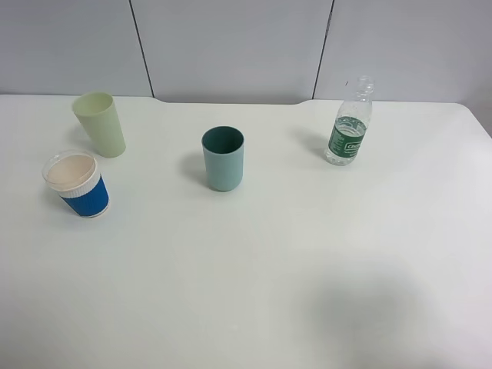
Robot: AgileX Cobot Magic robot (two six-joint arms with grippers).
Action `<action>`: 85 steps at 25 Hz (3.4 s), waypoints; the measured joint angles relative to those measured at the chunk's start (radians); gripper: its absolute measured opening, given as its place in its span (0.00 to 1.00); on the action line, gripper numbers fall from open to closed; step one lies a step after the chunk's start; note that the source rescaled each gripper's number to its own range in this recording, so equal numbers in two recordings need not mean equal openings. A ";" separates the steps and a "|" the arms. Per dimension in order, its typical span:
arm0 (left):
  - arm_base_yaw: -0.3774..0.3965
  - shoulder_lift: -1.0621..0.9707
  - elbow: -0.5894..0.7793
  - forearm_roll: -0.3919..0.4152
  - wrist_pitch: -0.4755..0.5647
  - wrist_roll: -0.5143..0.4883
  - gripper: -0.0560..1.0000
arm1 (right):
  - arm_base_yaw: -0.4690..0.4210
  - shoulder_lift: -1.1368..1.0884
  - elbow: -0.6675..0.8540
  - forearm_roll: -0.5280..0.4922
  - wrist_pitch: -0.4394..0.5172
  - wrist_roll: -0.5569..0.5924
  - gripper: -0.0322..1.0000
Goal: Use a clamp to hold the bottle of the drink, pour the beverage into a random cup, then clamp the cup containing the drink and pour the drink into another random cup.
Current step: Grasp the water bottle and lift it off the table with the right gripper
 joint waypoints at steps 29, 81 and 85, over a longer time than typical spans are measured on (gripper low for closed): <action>0.000 0.000 0.000 0.000 0.000 0.000 1.00 | 0.000 0.000 0.000 0.000 0.000 0.000 0.76; 0.000 0.000 0.000 0.000 0.000 0.000 1.00 | 0.000 0.905 -0.099 -0.052 -0.780 0.098 0.99; 0.000 0.000 0.000 0.000 0.000 0.000 1.00 | 0.005 1.038 -0.099 -0.049 -0.844 0.098 0.99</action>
